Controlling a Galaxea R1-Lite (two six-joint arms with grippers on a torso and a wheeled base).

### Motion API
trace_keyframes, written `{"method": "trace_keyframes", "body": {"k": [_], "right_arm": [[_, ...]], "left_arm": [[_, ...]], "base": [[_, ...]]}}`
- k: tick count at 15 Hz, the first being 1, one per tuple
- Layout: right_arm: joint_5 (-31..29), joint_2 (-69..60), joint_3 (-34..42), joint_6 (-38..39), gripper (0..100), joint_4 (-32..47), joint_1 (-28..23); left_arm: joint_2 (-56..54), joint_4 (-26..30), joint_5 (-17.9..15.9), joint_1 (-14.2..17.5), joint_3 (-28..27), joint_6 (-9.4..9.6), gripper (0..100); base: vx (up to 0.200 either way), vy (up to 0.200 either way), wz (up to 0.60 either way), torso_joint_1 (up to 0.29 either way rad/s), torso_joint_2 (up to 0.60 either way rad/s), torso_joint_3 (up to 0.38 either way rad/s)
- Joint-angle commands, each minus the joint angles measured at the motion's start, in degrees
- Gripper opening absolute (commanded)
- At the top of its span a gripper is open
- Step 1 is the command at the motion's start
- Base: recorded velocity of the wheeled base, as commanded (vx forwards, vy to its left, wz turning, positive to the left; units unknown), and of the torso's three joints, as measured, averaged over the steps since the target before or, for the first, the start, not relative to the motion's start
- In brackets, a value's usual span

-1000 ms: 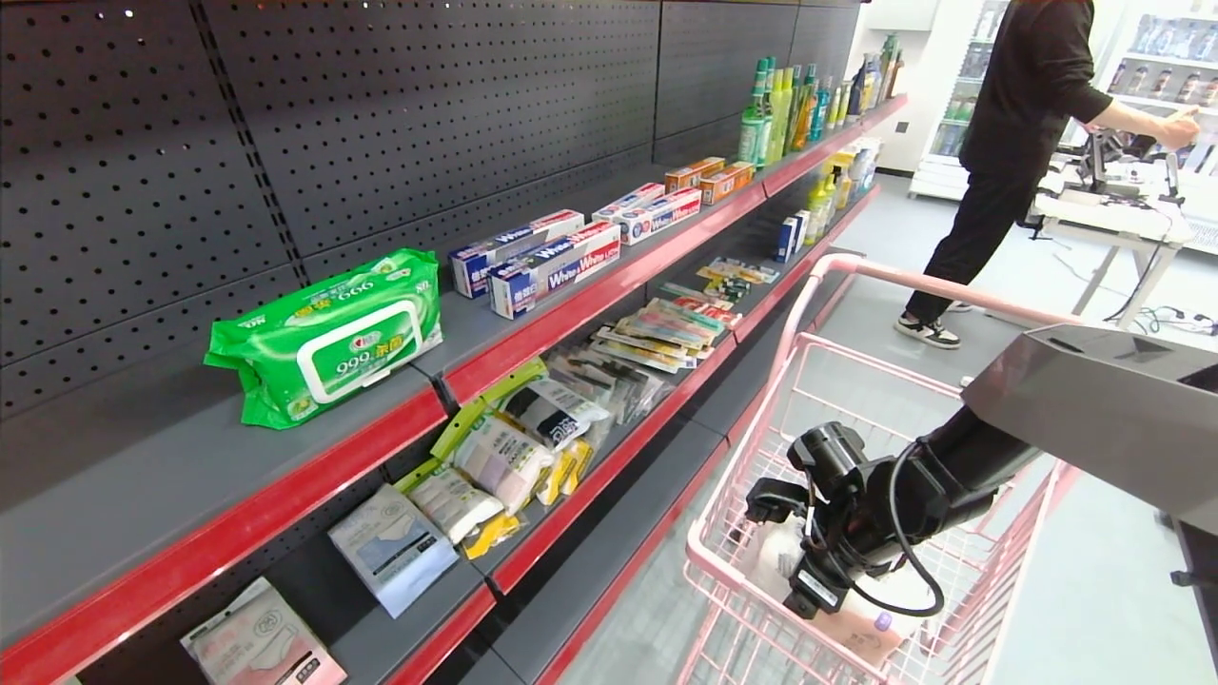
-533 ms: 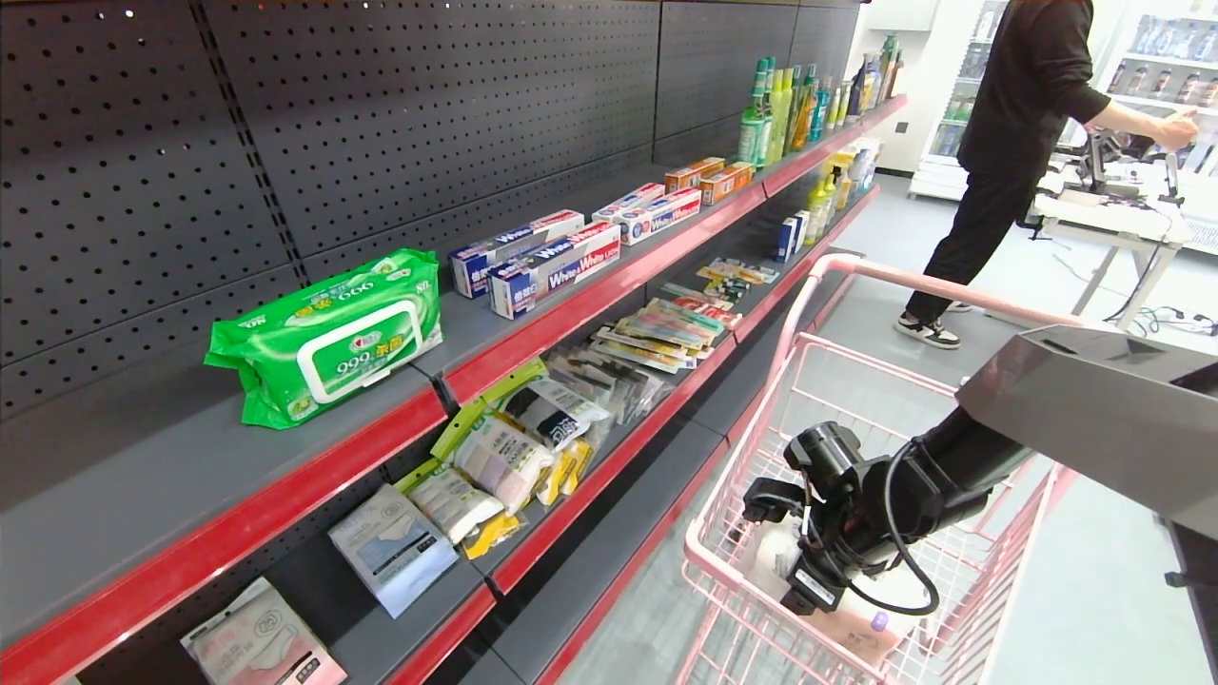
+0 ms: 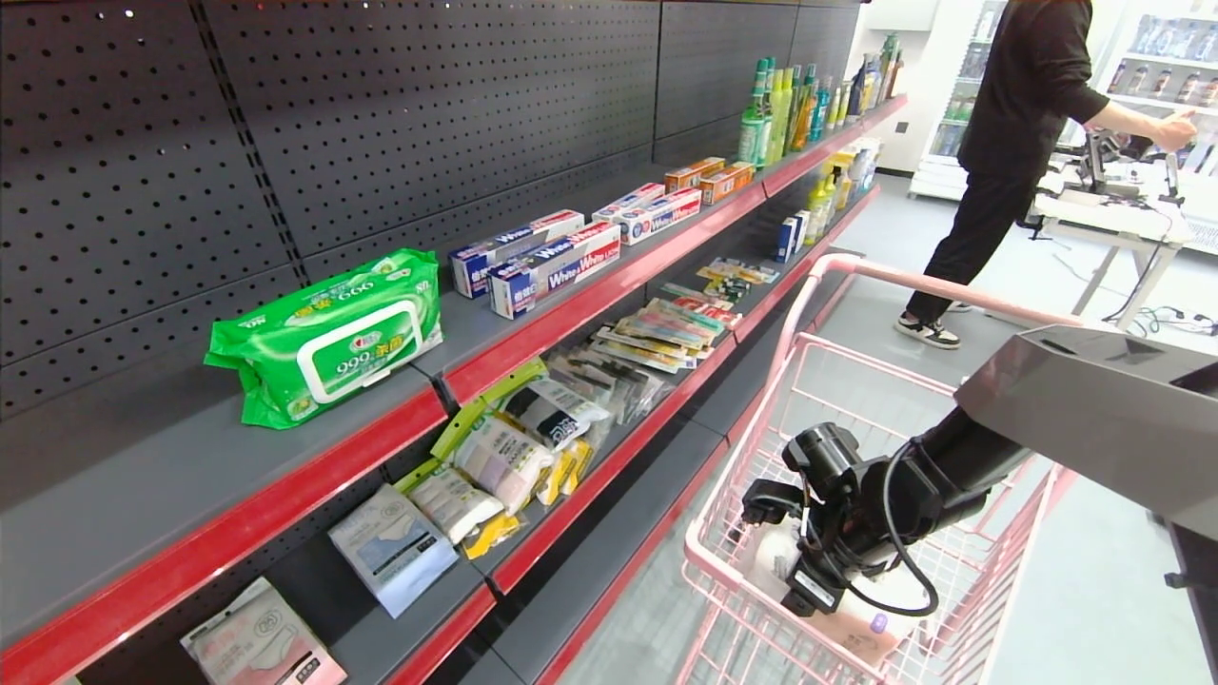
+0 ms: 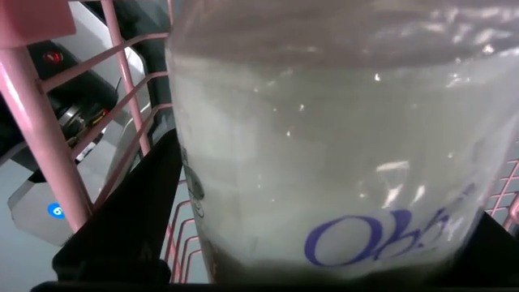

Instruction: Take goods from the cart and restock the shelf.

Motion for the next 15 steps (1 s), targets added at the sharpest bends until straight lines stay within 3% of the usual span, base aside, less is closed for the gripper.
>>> {"method": "trace_keyframes", "body": {"k": [1, 15], "right_arm": [[0.0, -0.3, 0.2, 0.1, 0, 0.1, -0.1], [-3.4, -2.8, 2.1, 1.5, 0, 0.0, 0.2]], "left_arm": [[0.1, 0.0, 0.1, 0.0, 0.0, -0.01, 100], [0.1, 0.0, 0.0, 0.0, 0.0, -0.01, 100]], "base": [[0.000, 0.000, 0.00, 0.000, 0.00, 0.000], [0.000, 0.000, 0.00, 0.000, 0.00, 0.000]]}}
